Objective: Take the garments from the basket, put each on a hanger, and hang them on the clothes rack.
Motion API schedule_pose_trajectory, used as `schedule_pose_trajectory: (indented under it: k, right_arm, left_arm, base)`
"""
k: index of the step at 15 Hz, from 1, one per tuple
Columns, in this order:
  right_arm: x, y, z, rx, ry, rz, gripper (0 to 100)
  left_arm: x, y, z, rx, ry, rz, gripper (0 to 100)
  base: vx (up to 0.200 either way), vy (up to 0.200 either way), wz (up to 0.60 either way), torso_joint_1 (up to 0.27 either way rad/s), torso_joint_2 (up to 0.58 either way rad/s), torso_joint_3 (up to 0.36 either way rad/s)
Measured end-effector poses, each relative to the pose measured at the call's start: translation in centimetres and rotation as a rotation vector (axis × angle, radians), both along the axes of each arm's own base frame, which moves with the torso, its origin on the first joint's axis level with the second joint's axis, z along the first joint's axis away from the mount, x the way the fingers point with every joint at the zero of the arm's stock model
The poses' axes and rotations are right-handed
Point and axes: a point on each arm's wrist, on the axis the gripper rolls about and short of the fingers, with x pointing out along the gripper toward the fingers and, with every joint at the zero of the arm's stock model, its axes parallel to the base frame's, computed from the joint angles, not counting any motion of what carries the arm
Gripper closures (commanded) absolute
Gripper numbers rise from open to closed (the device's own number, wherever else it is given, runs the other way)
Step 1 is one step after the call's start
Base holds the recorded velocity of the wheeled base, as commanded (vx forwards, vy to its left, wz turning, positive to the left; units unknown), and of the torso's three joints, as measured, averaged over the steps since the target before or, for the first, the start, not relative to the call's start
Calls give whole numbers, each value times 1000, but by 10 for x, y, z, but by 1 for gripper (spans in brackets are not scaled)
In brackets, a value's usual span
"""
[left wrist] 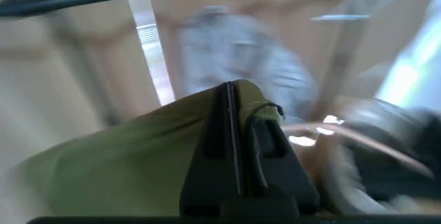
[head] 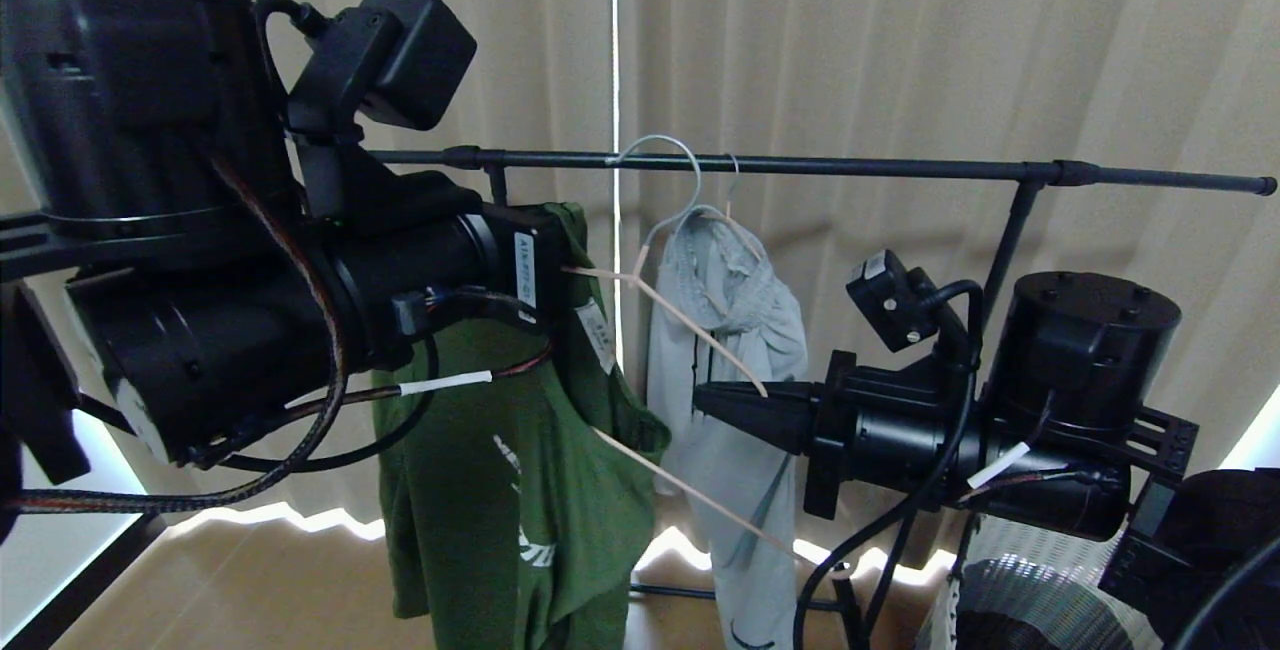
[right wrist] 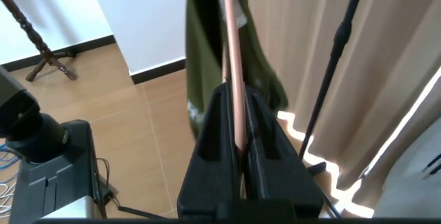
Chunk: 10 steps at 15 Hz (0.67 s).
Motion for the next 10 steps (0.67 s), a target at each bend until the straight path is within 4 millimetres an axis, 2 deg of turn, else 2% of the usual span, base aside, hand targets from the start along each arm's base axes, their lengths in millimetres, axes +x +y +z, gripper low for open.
schedule_pose_trajectory:
  k: [5, 10]
  right_arm:
    - [6, -2, 0, -1, 0, -26, 100]
    - [12, -5, 5, 8, -14, -44, 100]
  left_arm:
    - [-13, 4, 0, -17, 7, -208, 100]
    - [-18, 9, -9, 32, 8, -217, 100]
  base:
    - [0, 0, 0, 0, 0, 0]
    - [0, 0, 0, 0, 0, 0]
